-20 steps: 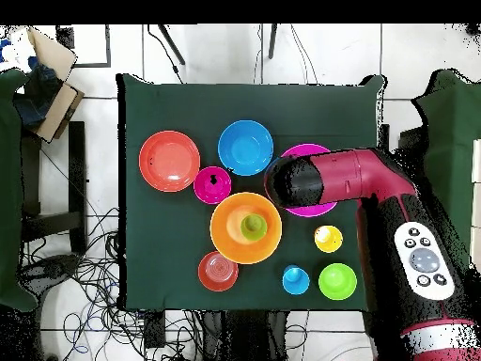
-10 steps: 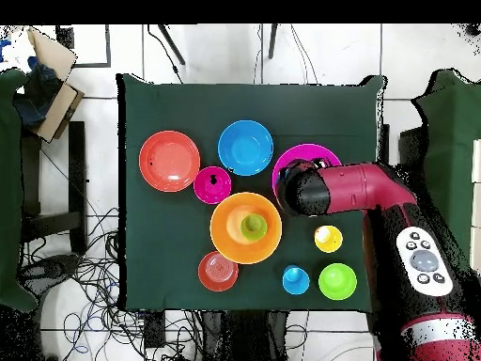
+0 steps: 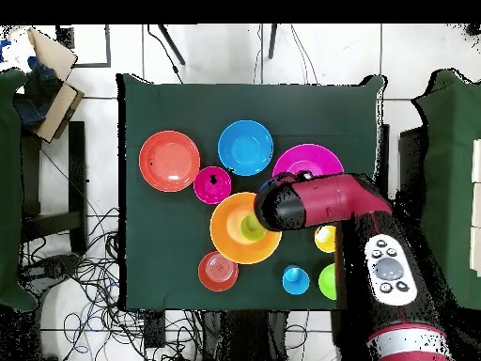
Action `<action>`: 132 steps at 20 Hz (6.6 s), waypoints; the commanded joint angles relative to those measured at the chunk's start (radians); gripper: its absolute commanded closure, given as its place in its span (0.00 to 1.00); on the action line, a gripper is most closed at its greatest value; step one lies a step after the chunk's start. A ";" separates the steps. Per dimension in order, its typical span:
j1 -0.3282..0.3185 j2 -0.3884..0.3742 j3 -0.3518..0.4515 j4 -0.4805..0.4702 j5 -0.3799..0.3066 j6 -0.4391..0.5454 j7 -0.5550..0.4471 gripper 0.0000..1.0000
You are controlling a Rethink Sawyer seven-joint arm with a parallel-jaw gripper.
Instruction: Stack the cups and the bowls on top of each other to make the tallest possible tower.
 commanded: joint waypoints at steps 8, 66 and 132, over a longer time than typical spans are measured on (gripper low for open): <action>-0.072 0.135 0.089 0.018 0.036 -0.097 0.010 0.00; -0.004 0.001 0.035 0.137 0.129 -0.084 0.078 0.00; 0.041 0.081 -0.001 0.066 0.131 -0.129 0.091 0.00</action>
